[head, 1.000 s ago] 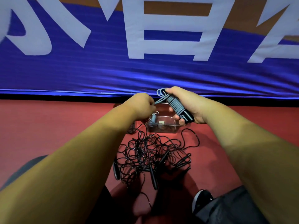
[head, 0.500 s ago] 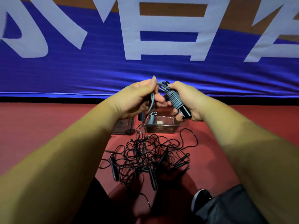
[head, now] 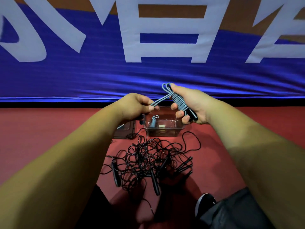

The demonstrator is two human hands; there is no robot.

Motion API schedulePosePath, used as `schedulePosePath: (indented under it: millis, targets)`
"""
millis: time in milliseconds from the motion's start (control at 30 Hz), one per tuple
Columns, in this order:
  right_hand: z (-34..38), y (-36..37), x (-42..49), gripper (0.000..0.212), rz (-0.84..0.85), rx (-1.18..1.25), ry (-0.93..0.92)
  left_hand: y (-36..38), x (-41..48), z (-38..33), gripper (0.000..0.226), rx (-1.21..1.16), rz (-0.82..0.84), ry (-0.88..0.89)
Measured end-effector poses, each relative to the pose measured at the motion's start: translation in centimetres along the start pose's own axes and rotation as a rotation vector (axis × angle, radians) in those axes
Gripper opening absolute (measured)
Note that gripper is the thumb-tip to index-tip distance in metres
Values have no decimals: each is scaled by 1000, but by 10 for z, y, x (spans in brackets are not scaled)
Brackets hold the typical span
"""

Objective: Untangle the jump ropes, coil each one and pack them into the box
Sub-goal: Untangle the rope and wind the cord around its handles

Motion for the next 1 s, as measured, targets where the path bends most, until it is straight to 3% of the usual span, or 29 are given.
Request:
schedulePosePath:
  millis: [167,333,500,600,667,767,900,1000]
  targets:
    - [-5,16,-6,44,99,-85,23,5,-1,7,8,185,0,-88]
    - [-13,27,-15,45,295,-200,162,12,-4,4,8,155,33,-138]
    - [-34,35,-21,48,385,-454,375,-1,-8,-7,14,191,-4,-22]
    - [-42,33,-14,56,328,-651,404,-2,-7,-16,11,251,14,66]
    - [-44,28,-5,62,216,-755,337,-3,-4,-24,14,495,-17,170]
    - [-40,22,5,37,61,-781,212,-1,-8,-34,7,718,-49,235]
    - [-28,12,13,24,-103,-658,30,-2,-8,-32,14,665,-64,209]
    - [-24,10,18,20,-107,-529,-43,-2,-6,-29,5,612,-66,160]
Point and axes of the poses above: each hand's wrist, its own x-axis towards the middle knuckle, its own y-axis out of the palm, z = x × y, the point moved 3 cm from there along x, towards the middle knuckle, and after that the axes turned 13 degrees about x, right-handed, at the moved point
